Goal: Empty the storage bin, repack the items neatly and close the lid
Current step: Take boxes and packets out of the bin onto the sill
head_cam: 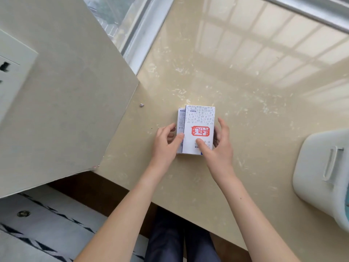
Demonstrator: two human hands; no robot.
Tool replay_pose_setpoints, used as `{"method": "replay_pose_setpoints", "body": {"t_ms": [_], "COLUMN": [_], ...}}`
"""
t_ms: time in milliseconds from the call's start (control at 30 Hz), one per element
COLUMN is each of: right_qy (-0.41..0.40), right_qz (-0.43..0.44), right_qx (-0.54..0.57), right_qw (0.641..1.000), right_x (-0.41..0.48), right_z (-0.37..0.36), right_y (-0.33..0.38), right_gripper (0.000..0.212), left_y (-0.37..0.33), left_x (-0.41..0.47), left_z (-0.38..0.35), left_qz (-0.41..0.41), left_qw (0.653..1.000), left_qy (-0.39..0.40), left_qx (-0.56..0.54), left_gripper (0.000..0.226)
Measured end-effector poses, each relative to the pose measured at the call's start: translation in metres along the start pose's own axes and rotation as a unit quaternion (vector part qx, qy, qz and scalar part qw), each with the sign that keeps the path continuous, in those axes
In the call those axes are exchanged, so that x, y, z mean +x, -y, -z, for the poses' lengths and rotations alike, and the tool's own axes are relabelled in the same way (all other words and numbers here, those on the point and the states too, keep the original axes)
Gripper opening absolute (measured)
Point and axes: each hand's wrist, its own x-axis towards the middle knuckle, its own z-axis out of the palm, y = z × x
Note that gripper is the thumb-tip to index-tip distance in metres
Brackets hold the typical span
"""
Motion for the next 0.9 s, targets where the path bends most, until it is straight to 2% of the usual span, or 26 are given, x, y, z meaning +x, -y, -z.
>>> {"method": "replay_pose_setpoints", "body": {"t_ms": [167, 300, 467, 633, 733, 800, 900], "right_qy": [-0.001, 0.006, -0.044, -0.067, -0.066, -0.070, -0.080], "right_qz": [-0.012, -0.009, -0.022, -0.023, -0.011, 0.019, 0.131], "right_qx": [-0.001, -0.021, -0.029, -0.041, -0.074, -0.120, -0.218], "right_qw": [1.000, 1.000, 0.998, 0.997, 0.995, 0.990, 0.964], "right_x": [-0.002, -0.004, -0.010, -0.008, -0.013, -0.020, -0.039], "right_z": [-0.008, -0.016, -0.028, -0.033, -0.022, -0.004, 0.028], "right_y": [0.001, 0.000, -0.004, -0.008, 0.001, 0.020, 0.068], "right_gripper": [0.057, 0.056, 0.041, 0.042, 0.054, 0.060, 0.056], "left_y": [-0.004, -0.005, -0.011, -0.015, -0.026, -0.044, -0.089], "left_x": [0.000, -0.001, 0.004, 0.004, -0.004, -0.014, -0.042], "left_z": [-0.002, -0.001, -0.004, -0.004, 0.005, 0.015, 0.038], "left_qz": [0.007, -0.002, -0.015, -0.023, -0.021, -0.047, -0.169], "left_qw": [1.000, 1.000, 0.999, 0.999, 0.999, 0.994, 0.962], "left_qy": [-0.007, -0.005, 0.025, 0.035, 0.020, 0.006, -0.005], "left_qx": [-0.018, -0.028, -0.030, -0.002, 0.038, 0.102, 0.214], "left_gripper": [0.038, 0.034, 0.033, 0.038, 0.043, 0.043, 0.042]}}
